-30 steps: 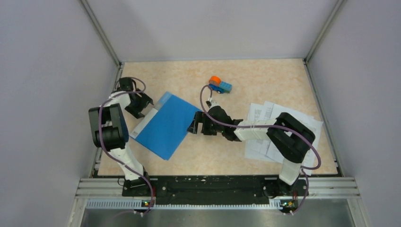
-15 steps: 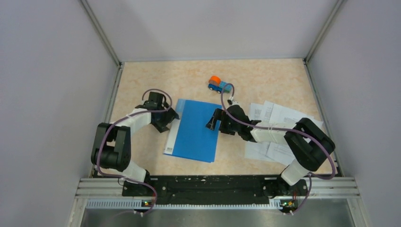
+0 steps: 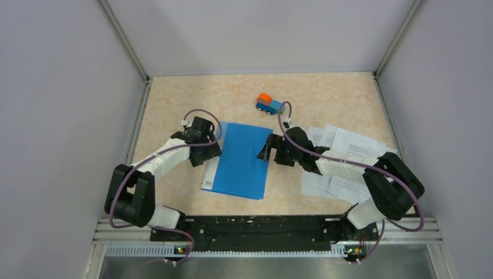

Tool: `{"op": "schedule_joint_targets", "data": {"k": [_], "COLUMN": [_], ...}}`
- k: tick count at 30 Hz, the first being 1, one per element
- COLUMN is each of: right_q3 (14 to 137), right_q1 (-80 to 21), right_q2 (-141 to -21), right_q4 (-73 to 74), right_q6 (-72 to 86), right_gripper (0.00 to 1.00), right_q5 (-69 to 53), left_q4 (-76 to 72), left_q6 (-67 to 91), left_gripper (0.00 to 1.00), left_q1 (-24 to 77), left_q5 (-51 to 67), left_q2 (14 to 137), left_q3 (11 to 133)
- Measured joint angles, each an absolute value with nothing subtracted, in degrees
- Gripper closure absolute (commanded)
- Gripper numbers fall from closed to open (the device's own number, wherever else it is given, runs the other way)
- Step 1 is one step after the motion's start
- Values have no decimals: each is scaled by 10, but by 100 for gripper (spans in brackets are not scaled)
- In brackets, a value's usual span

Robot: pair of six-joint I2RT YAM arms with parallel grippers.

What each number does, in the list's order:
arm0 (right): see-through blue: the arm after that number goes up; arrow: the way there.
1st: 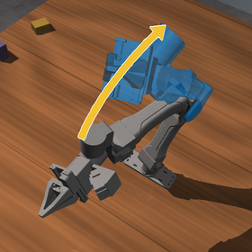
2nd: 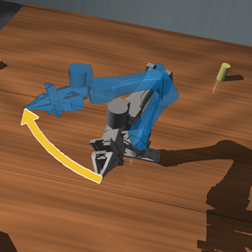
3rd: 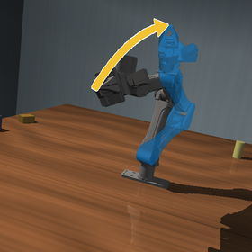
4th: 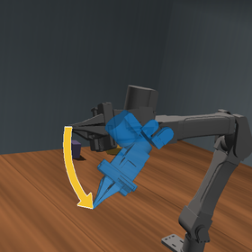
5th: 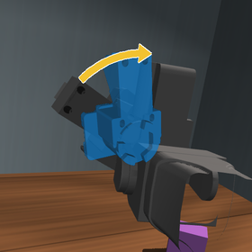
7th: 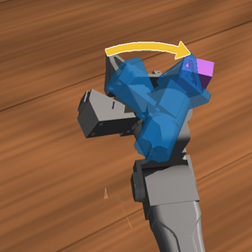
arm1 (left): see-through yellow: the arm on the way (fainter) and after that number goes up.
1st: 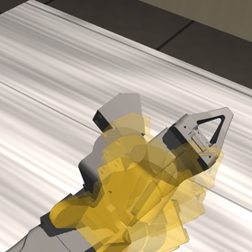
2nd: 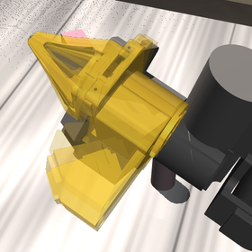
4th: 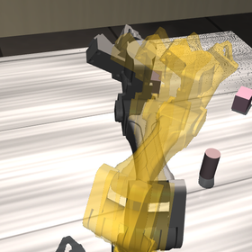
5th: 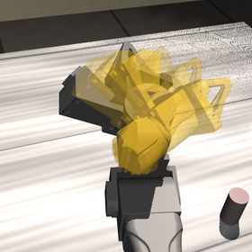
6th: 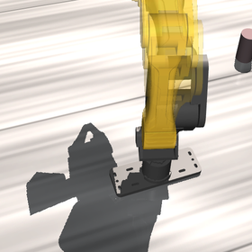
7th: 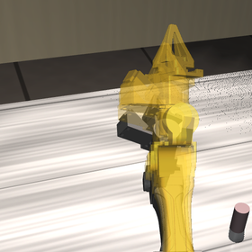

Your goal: Put the files into the folder

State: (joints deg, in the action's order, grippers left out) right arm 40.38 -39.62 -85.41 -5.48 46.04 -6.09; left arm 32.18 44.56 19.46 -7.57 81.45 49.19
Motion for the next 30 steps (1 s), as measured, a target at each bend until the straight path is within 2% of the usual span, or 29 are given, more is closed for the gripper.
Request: {"op": "schedule_joint_targets", "data": {"k": [2,10,17,22,30], "right_q3": [400,397,397,397,397], "right_q1": [-396,-396,-396,-396,-392], "right_q2": [-848,-847,-849,-849,-849], "right_q4": [-54,-53,-53,-53,-52], "right_q6": [461,461,460,457,447], "right_gripper": [2,2,2,2,1], "right_q5": [-69,-81,-81,-84,-86], "left_q4": [322,324,316,275,201], "left_q6": [438,413,404,406,454], "left_gripper": [20,31,31,31,40], "left_q1": [197,225,227,227,228], "left_q5": [-79,-101,-122,-88,-4], "left_q2": [813,814,831,833,811], "left_q3": [485,477,470,443,407]}}
